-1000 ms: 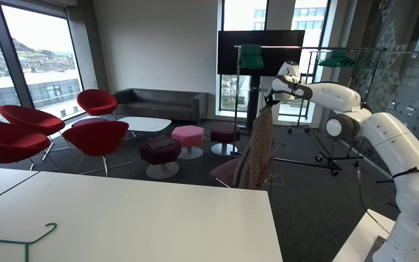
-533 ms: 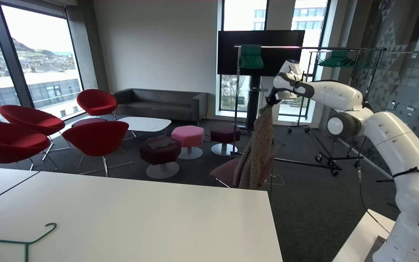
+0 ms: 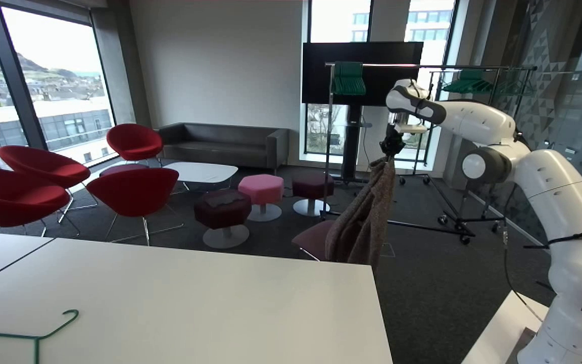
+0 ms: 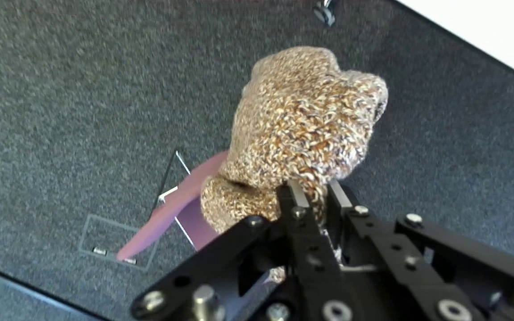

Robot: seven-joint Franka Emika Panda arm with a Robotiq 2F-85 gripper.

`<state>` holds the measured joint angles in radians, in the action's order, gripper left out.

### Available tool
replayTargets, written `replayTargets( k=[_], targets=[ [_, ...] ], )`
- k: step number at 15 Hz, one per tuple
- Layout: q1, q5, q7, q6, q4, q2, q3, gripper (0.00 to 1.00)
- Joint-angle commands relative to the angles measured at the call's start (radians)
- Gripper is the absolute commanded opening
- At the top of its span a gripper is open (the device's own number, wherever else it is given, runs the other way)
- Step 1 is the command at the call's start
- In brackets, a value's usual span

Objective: Hang the jersey on the back of the chair

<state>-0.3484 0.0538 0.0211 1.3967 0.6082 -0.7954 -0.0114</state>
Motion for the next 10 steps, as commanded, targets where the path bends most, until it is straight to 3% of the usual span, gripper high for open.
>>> replayTargets(
  k=[1,2,3,4,5,6,10],
  targets=[
    [-0.024,-0.009,-0.003,-0.148,0.113,0.118,0.015,0.03],
    [-0.007,-0.003,0.001,-0.088,0.018,0.024,0.008,0.03],
    [-0.008,-0.003,0.001,-0.095,0.022,0.027,0.009,0.13],
    [-0.007,-0.003,0.001,-0.093,0.022,0.023,0.009,0.13],
    [-0.008,-0.002,-0.013,-0.109,0.021,0.019,0.006,0.38],
    [-0.01,0.007,-0.016,-0.108,0.02,0.016,0.0,0.4],
    [0.0,0.006,-0.035,-0.091,0.008,0.013,-0.012,0.69]
  ],
)
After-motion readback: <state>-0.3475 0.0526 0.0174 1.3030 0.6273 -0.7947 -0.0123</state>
